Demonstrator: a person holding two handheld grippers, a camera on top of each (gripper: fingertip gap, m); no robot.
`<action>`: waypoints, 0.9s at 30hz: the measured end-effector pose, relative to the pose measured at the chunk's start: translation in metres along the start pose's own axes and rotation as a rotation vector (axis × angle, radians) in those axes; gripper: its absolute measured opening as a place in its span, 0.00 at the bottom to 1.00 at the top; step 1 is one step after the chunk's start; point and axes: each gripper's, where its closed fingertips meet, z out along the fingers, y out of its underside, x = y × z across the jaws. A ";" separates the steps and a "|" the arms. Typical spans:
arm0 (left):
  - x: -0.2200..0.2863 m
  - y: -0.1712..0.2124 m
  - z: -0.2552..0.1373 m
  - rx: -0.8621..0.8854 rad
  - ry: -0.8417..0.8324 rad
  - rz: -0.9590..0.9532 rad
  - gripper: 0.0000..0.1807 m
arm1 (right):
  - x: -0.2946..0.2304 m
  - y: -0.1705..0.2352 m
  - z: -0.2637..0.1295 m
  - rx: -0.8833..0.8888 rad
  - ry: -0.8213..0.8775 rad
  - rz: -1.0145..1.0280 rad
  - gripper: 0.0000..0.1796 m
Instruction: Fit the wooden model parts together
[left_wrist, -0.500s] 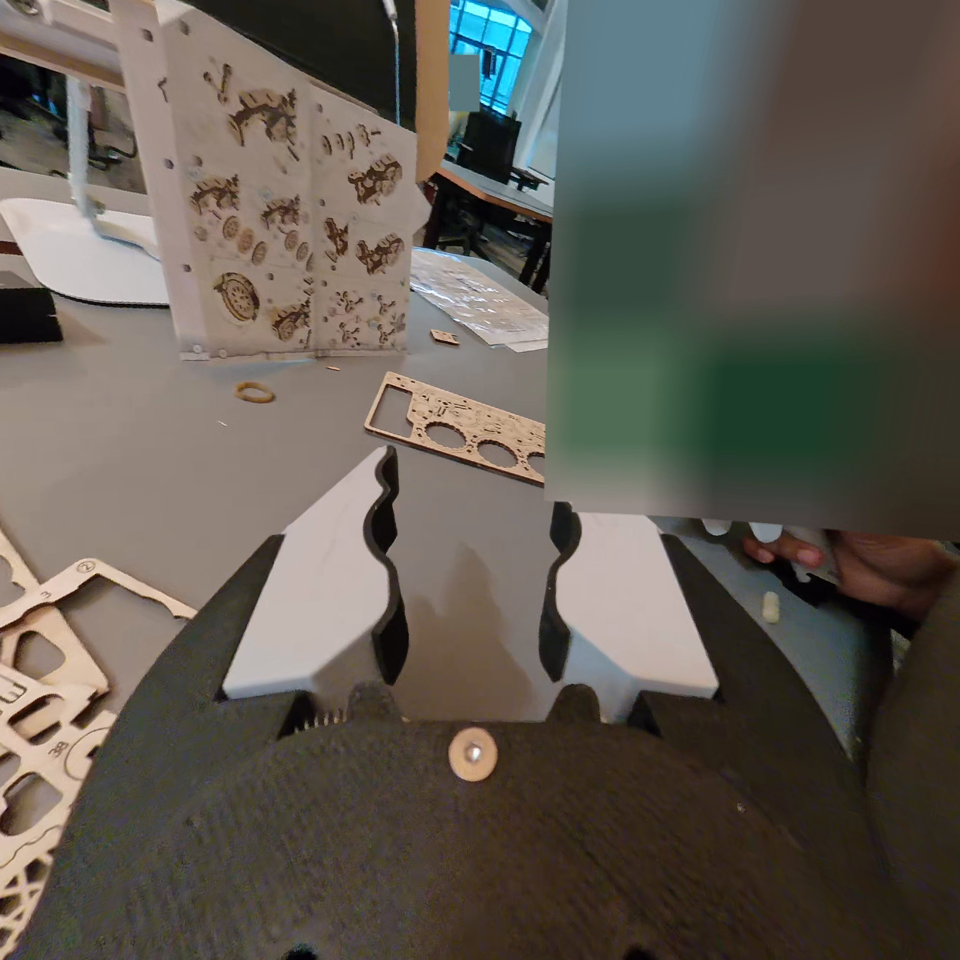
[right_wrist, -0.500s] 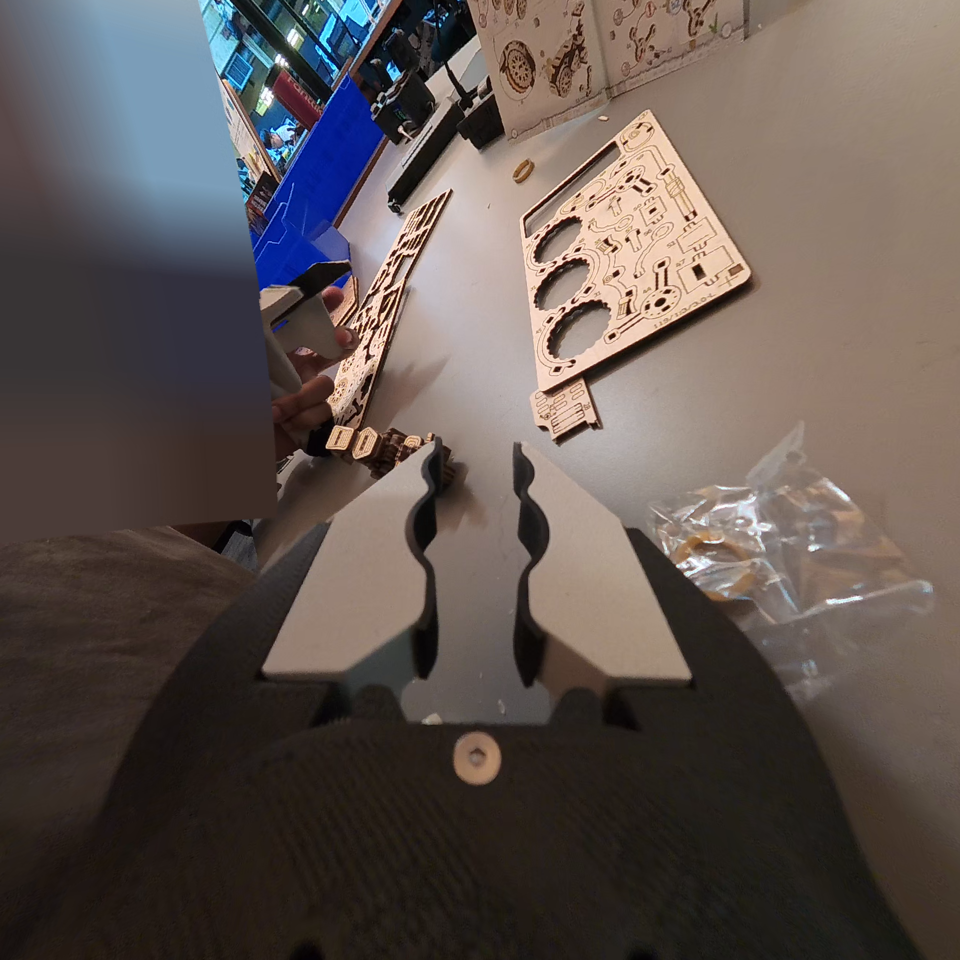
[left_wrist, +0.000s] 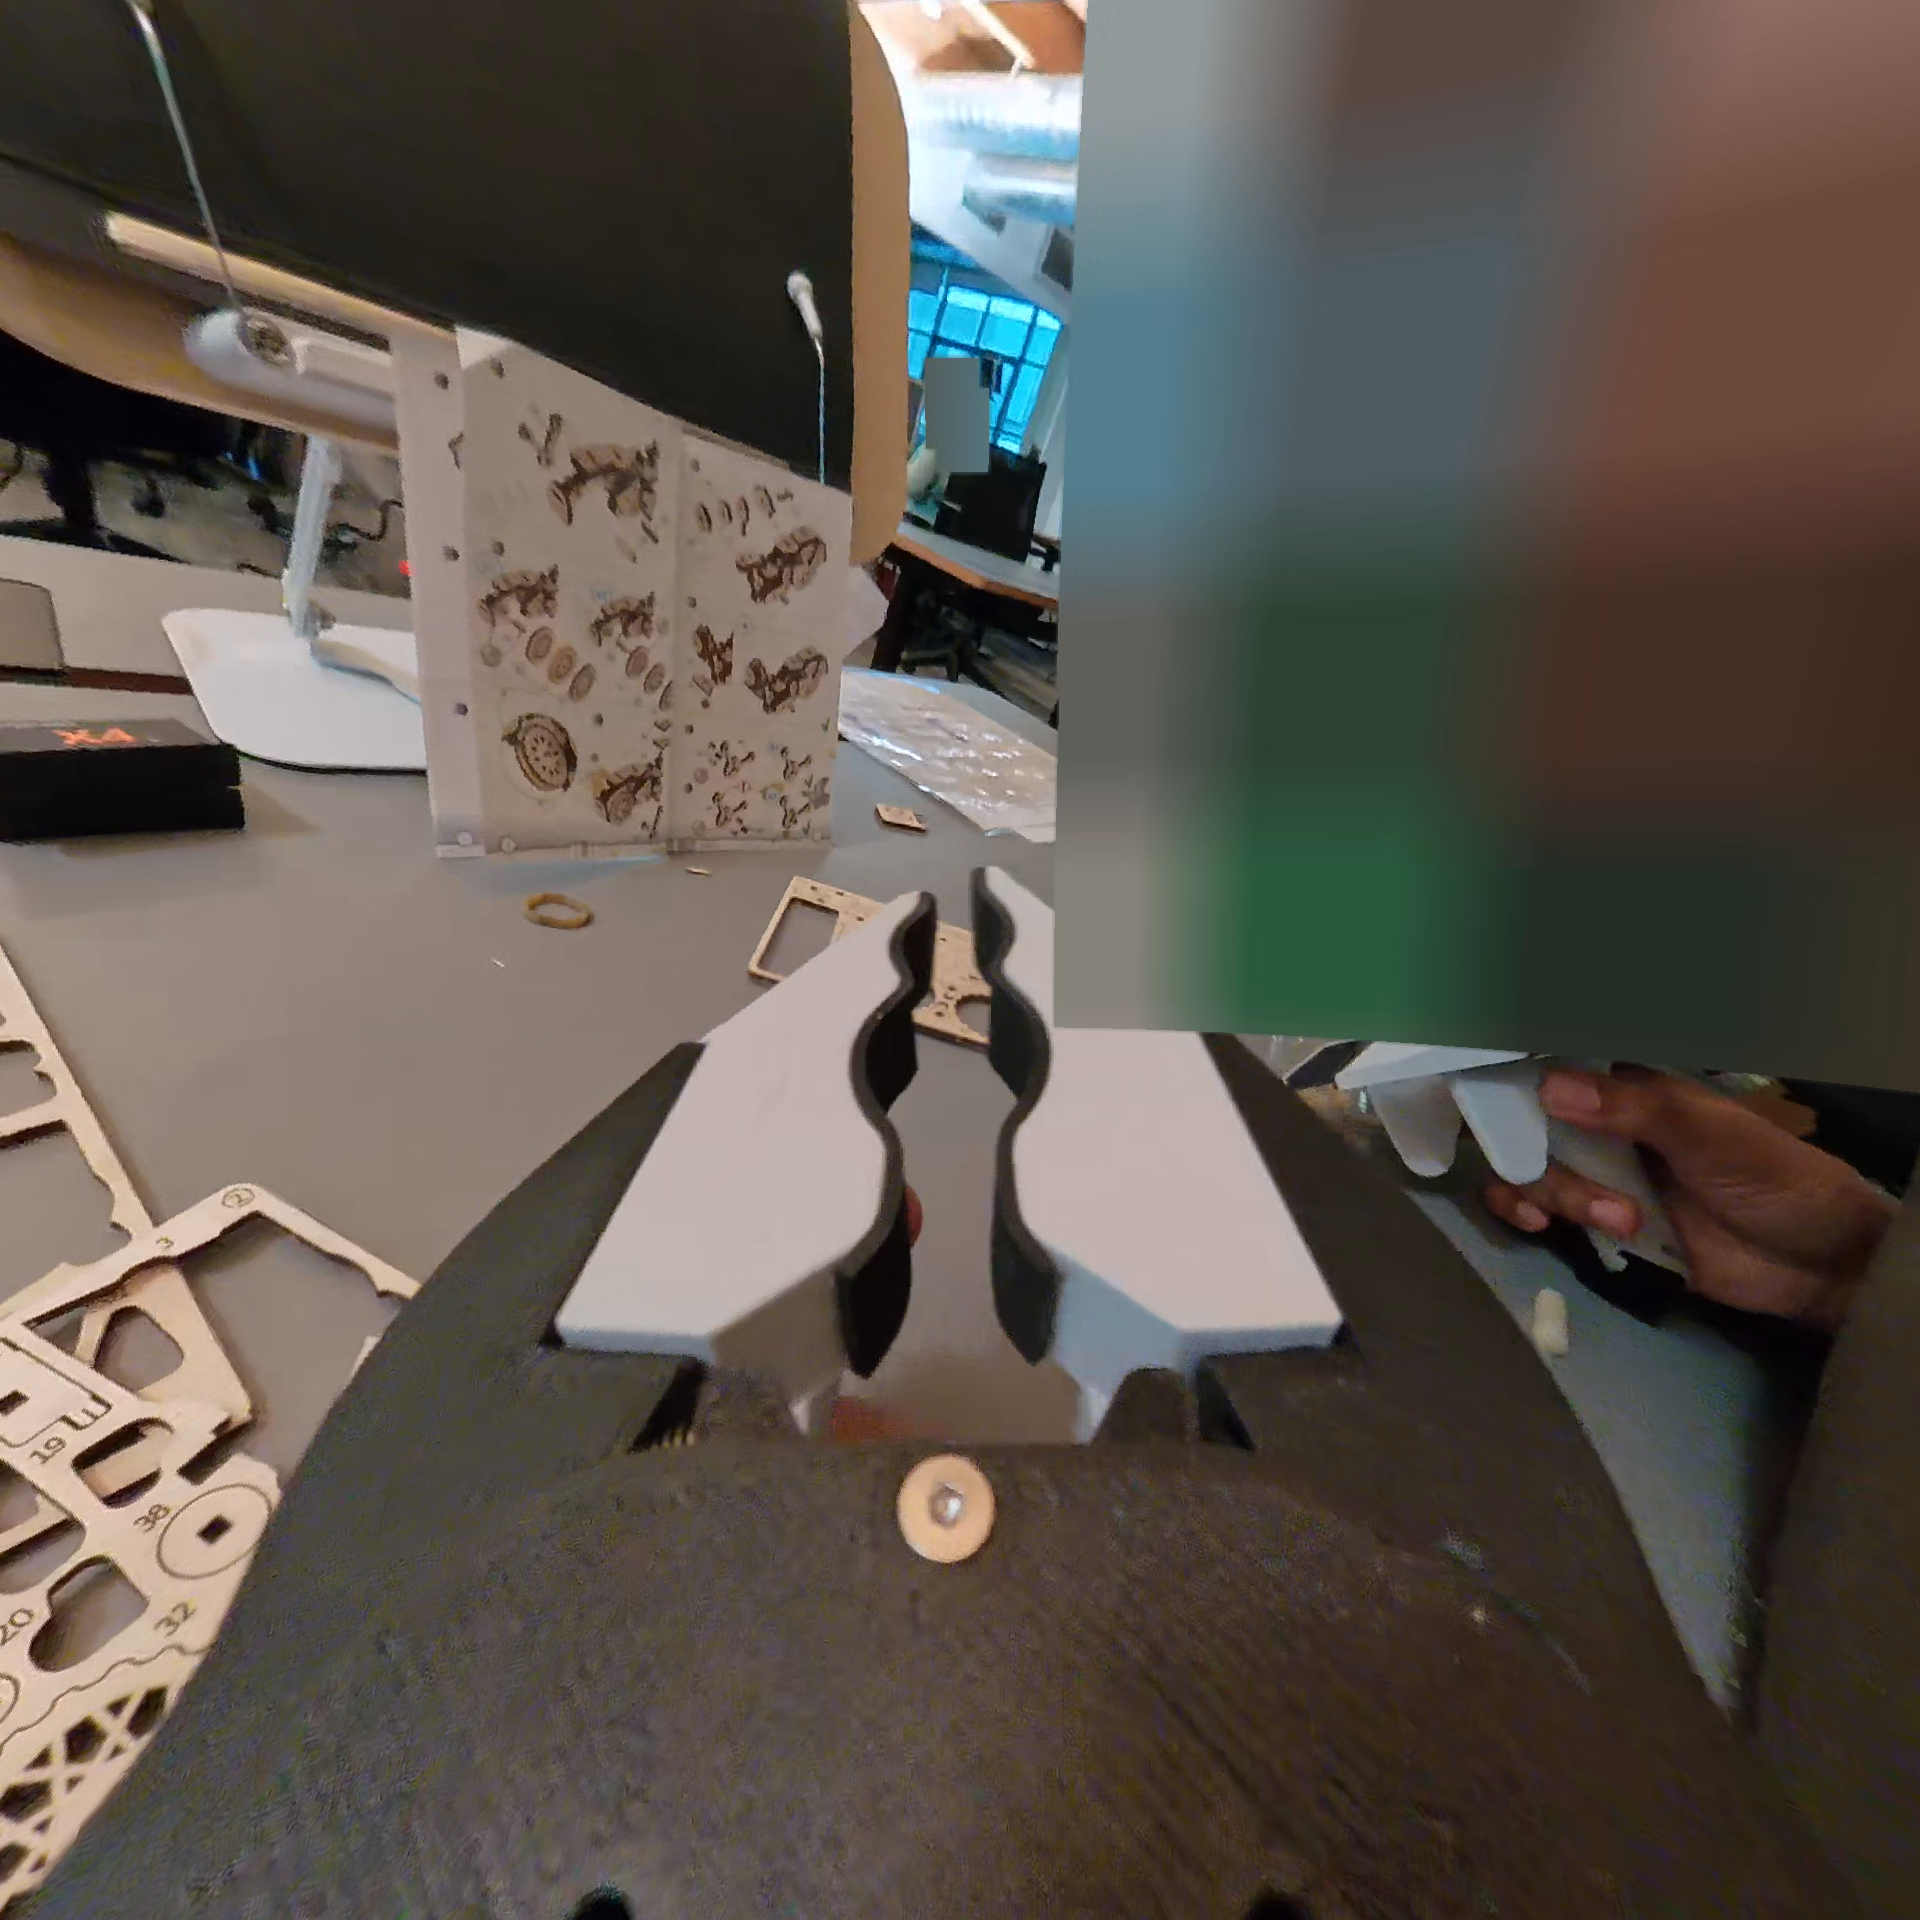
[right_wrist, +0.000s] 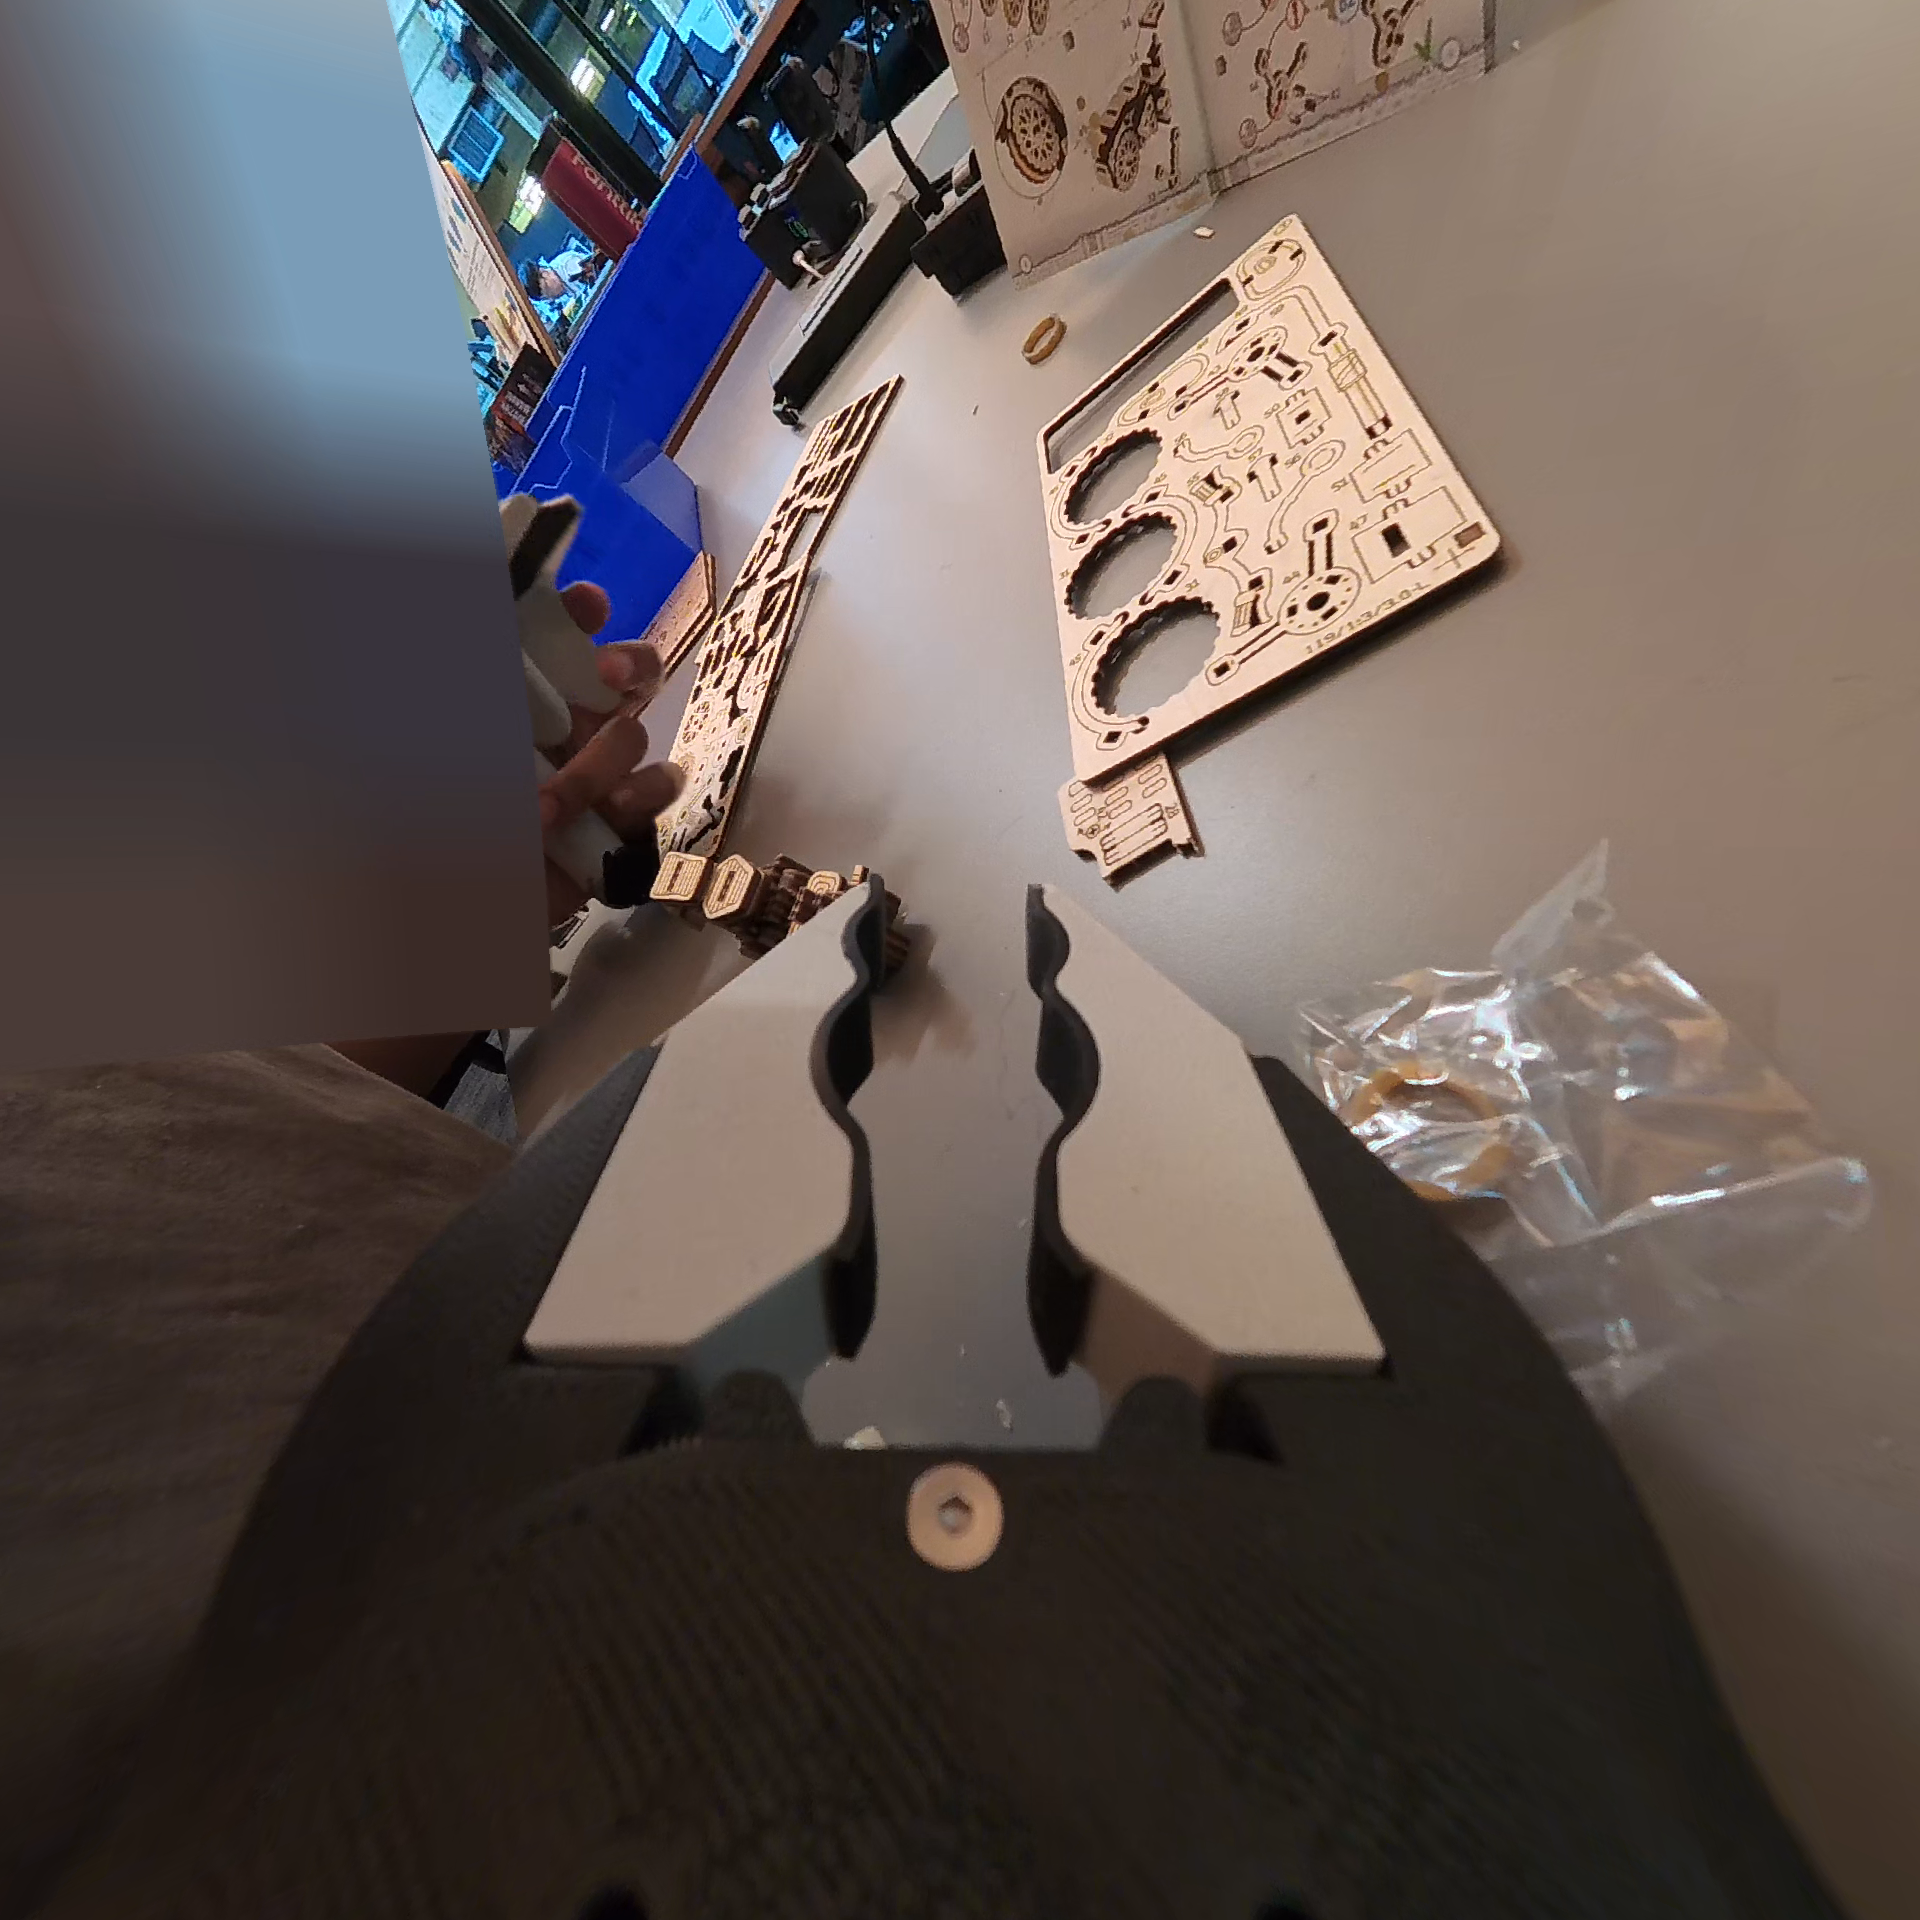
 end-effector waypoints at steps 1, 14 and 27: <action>-0.002 -0.002 -0.001 0.012 -0.014 0.007 0.00 | 0.000 0.000 0.000 0.000 0.000 0.000 0.14; -0.009 0.013 0.004 -0.041 -0.093 0.015 0.00 | 0.000 0.002 0.001 -0.012 0.002 0.003 0.14; -0.018 0.024 0.007 -0.098 -0.116 -0.098 0.00 | 0.000 0.002 0.001 -0.012 0.002 0.005 0.14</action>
